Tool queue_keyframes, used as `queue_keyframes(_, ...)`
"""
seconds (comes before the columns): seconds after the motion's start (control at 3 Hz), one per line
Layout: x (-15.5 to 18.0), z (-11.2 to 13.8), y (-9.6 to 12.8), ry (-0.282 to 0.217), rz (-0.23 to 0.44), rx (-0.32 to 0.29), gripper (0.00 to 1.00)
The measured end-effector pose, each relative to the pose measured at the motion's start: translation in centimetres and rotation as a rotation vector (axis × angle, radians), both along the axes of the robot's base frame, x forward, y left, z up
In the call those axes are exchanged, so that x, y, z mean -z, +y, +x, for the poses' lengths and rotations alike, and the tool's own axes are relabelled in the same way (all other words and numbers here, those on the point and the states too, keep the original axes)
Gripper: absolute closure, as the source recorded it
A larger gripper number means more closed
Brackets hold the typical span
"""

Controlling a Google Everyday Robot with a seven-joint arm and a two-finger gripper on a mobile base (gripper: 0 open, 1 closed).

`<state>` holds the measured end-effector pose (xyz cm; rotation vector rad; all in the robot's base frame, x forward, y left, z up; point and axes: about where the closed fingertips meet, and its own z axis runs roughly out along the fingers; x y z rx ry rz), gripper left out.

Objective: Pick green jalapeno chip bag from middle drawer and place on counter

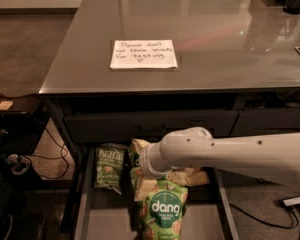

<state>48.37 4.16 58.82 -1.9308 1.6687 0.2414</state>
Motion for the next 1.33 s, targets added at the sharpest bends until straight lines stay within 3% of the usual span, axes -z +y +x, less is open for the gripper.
queue_keyframes(0.33,4.2,0.3,3.3,0.039,0.013,0.000,0.00)
queue_keyframes(1.0,6.2,0.9,3.2,0.032,0.032,0.011,0.00)
queue_keyframes(1.33,8.5,1.9,5.4,0.020,0.086,0.000,0.00)
